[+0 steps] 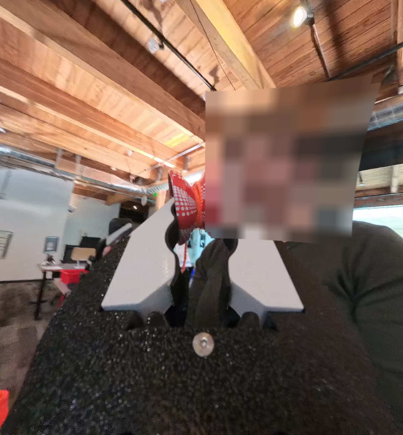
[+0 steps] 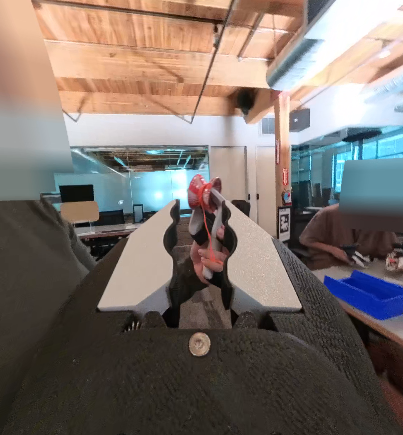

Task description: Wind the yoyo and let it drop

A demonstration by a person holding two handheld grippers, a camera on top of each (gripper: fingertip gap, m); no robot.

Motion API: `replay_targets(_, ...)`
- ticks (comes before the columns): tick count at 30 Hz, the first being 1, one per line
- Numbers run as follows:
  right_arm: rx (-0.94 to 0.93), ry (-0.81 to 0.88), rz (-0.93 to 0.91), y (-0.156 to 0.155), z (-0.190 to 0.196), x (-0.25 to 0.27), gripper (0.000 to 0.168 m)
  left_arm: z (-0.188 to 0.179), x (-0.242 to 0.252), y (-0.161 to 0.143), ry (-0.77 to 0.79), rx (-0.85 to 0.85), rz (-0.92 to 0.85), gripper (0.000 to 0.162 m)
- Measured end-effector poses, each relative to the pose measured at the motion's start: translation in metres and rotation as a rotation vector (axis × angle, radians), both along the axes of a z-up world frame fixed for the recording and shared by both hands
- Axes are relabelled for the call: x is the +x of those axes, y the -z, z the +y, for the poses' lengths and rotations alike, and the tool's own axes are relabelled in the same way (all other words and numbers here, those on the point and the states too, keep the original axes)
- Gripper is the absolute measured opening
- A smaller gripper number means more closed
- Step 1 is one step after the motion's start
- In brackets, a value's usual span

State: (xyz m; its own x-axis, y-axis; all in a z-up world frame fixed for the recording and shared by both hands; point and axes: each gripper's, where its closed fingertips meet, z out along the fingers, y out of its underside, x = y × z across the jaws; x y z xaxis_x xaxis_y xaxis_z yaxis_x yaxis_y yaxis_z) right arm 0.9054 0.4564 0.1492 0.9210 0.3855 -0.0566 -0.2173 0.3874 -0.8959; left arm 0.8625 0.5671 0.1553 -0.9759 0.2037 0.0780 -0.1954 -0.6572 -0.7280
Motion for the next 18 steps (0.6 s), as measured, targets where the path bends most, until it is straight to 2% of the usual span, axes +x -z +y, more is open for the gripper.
replay_targets(1, -0.041, 0.013, 0.02, 0.002, 0.007, 0.001, 0.033, -0.008, -0.001, 0.004, 0.027, 0.04, 0.001, 0.031)
replay_targets(5, -0.173, -0.054, 0.039, 0.011, 0.037, -0.026, 0.034, -0.043, -0.01, 0.014, 0.196, 0.16, 0.01, 0.031)
replay_targets(9, -0.148, -0.164, 0.055, 0.009, 0.034, -0.047, 0.029, -0.063, -0.016, 0.024, 0.277, 0.229, 0.021, 0.031)
replay_targets(11, -0.147, -0.121, 0.034, 0.012, 0.031, -0.049, 0.008, -0.068, -0.018, 0.028, 0.309, 0.236, 0.016, 0.032)
replay_targets(12, -0.148, -0.095, 0.02, 0.014, 0.028, -0.05, 0.005, -0.072, -0.018, 0.029, 0.321, 0.233, 0.018, 0.031)
replay_targets(16, -0.173, -0.033, 0.012, 0.02, 0.016, -0.049, 0.003, -0.084, -0.012, 0.031, 0.362, 0.223, 0.034, 0.032)
replay_targets(18, -0.141, 0.04, 0.011, 0.018, 0.007, -0.044, 0.002, -0.09, 0.011, 0.026, 0.278, 0.177, 0.133, 0.035)
